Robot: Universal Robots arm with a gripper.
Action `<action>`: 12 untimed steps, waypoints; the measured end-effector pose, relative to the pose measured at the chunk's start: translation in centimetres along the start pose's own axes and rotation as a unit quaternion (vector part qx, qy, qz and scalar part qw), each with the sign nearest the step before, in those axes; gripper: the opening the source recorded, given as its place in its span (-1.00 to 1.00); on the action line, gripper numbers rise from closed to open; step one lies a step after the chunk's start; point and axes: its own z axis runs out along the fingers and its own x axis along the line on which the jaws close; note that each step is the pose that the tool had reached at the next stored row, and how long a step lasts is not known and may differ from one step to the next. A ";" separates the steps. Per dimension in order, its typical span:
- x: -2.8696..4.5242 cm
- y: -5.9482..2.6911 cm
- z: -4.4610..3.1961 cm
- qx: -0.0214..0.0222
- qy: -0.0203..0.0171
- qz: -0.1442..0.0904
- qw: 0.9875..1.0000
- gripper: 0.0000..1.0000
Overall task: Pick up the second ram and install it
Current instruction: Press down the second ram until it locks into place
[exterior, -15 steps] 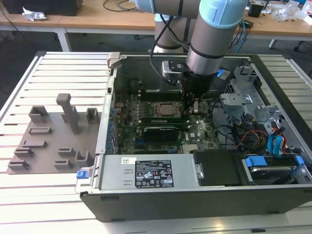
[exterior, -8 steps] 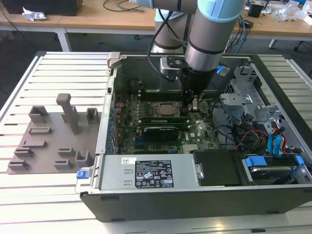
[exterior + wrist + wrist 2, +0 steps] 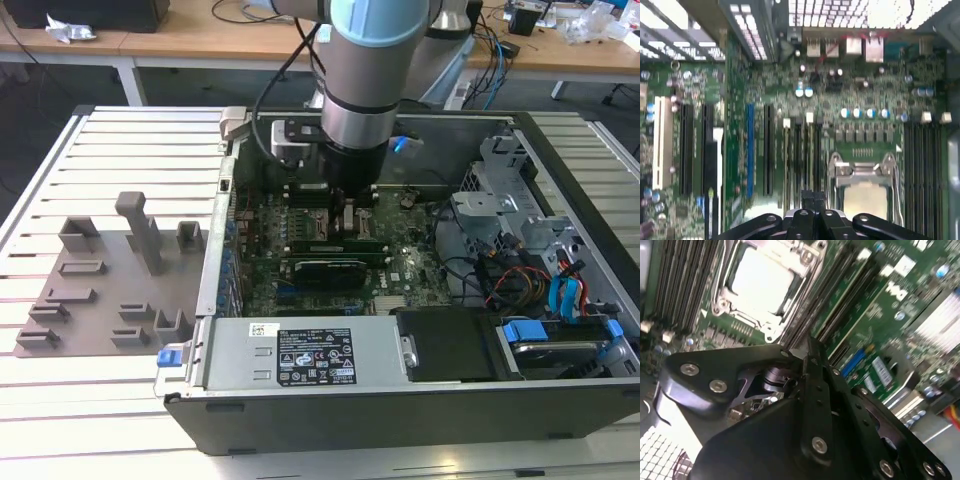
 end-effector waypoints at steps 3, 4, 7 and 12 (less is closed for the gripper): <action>0.02 1.47 0.47 0.001 0.000 0.000 1.000 -0.80; 0.03 1.71 0.58 0.001 0.000 0.000 1.000 -0.80; 0.03 2.22 0.86 0.001 0.000 0.000 1.000 -0.80; 0.00 2.18 0.87 0.002 -0.001 0.000 1.000 -0.80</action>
